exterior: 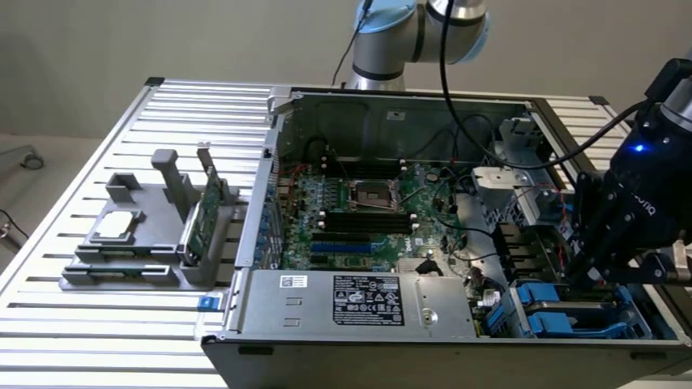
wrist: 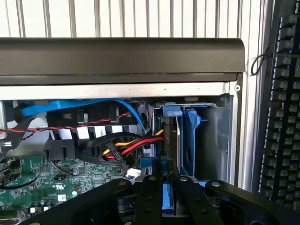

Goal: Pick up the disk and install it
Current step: 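Insert the second disk wire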

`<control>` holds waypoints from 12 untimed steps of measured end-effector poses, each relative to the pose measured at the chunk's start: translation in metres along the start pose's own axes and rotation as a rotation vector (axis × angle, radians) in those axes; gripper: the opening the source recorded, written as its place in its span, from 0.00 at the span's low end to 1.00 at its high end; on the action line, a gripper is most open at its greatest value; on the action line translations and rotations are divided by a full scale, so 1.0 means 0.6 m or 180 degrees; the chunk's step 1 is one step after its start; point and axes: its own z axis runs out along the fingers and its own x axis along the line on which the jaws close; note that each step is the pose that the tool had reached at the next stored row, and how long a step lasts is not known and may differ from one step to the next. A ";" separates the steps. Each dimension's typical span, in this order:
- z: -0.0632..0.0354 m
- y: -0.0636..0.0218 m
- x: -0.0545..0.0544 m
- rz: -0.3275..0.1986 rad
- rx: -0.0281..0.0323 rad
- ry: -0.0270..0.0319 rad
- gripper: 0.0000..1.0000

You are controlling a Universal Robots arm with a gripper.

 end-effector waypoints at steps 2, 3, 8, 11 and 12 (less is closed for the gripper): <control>0.000 0.000 -0.001 0.0001 0.0000 0.0000 0.16; 0.000 0.000 -0.001 0.0002 0.0000 0.0000 0.16; 0.000 0.000 -0.004 0.0006 0.0001 0.0000 0.16; 0.001 0.000 -0.005 0.0006 0.0001 0.0002 0.16; 0.002 0.000 -0.005 0.0006 0.0001 0.0005 0.16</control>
